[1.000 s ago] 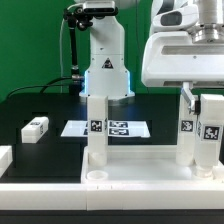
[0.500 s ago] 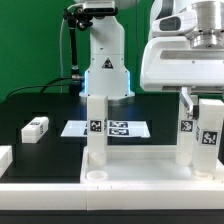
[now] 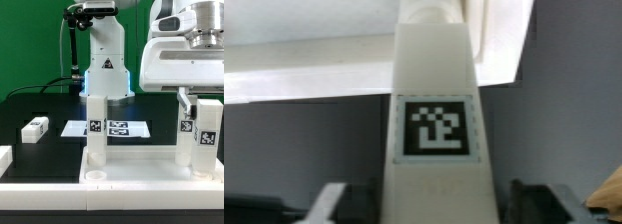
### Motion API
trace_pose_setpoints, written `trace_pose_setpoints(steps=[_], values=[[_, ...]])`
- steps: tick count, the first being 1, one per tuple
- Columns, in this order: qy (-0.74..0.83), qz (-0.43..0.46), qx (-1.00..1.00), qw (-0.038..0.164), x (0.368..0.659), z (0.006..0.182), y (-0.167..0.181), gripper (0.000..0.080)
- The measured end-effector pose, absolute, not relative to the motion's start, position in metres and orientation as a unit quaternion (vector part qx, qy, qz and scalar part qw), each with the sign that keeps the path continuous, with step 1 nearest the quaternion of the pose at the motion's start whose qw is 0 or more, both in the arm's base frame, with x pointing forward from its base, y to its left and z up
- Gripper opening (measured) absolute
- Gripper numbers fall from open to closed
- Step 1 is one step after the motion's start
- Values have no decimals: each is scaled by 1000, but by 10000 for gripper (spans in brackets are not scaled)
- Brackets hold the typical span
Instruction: Assemble desk
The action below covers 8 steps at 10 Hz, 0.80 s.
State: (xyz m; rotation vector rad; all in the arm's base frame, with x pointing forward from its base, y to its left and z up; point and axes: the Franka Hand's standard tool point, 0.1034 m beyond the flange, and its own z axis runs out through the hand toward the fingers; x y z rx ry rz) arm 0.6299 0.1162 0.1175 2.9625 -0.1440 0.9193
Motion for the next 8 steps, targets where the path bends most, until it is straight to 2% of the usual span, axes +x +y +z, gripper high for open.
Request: trace_pose_setpoints(steps=[1,2,8], values=[[-46,296,954,18,630,117,116,513],[-47,296,954,18,630,117,116,619],[-47,296,954,18,630,118,116,649]])
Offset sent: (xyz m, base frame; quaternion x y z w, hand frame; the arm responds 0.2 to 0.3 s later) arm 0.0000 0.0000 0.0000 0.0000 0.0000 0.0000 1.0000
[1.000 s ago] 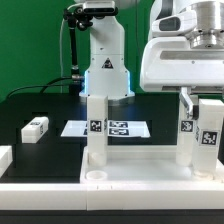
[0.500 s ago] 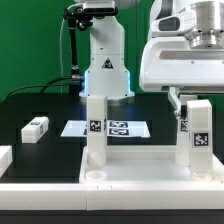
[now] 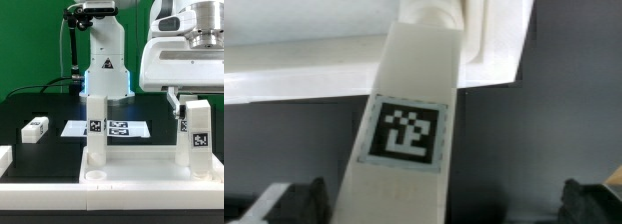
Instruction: Assemble desk
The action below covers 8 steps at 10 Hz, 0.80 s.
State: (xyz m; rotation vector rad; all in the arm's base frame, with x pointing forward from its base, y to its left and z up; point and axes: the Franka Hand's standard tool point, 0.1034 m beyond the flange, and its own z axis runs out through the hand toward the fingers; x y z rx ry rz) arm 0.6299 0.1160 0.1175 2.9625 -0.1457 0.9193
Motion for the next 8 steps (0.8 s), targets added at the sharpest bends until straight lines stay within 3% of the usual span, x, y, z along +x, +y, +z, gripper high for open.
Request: trace_pose_setpoints(steps=[6,8], values=[[-45,295,954,19,630,118,115,649],[-40,285,958,19,633,134,106,649]])
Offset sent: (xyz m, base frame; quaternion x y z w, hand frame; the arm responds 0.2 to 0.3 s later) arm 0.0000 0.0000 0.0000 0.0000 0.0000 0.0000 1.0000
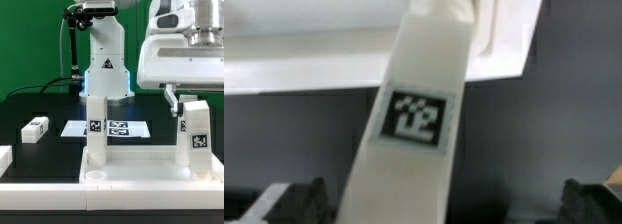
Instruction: Assemble desk
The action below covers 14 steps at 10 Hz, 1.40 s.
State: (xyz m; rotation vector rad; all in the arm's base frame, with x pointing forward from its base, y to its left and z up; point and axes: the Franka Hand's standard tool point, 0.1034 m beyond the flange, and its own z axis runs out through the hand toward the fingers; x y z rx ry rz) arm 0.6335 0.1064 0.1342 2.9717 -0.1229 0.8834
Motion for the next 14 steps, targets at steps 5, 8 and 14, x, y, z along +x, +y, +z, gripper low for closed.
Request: trace_pose_setpoints(steps=[5,8,14], values=[[-54,169,984,19,644,163,87,649],[-75,47,996,27,649,173,74,649],[-112,67,991,8,662,164,82,649]])
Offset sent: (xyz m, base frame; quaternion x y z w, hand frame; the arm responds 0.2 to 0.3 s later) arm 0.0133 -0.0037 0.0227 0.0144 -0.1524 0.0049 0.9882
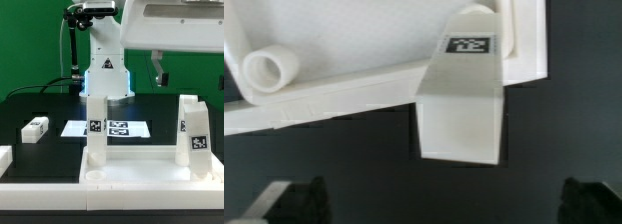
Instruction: Assemble desk
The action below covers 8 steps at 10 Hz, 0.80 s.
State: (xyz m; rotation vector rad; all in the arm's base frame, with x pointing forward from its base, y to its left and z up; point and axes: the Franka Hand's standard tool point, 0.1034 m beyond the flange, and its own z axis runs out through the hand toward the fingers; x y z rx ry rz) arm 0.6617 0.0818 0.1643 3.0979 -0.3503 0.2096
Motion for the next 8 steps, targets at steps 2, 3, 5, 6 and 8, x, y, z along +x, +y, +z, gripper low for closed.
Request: trace_pose_setpoints(steps=[2,3,5,6,8], values=[[-105,79,991,1,662,162,98,649],[-103,72,992,2,661,165,103,649],[-105,74,992,3,662,163,100,649],[-105,74,992,3,662,163,100,649],[-87,65,993,-39,659,164,87,649]])
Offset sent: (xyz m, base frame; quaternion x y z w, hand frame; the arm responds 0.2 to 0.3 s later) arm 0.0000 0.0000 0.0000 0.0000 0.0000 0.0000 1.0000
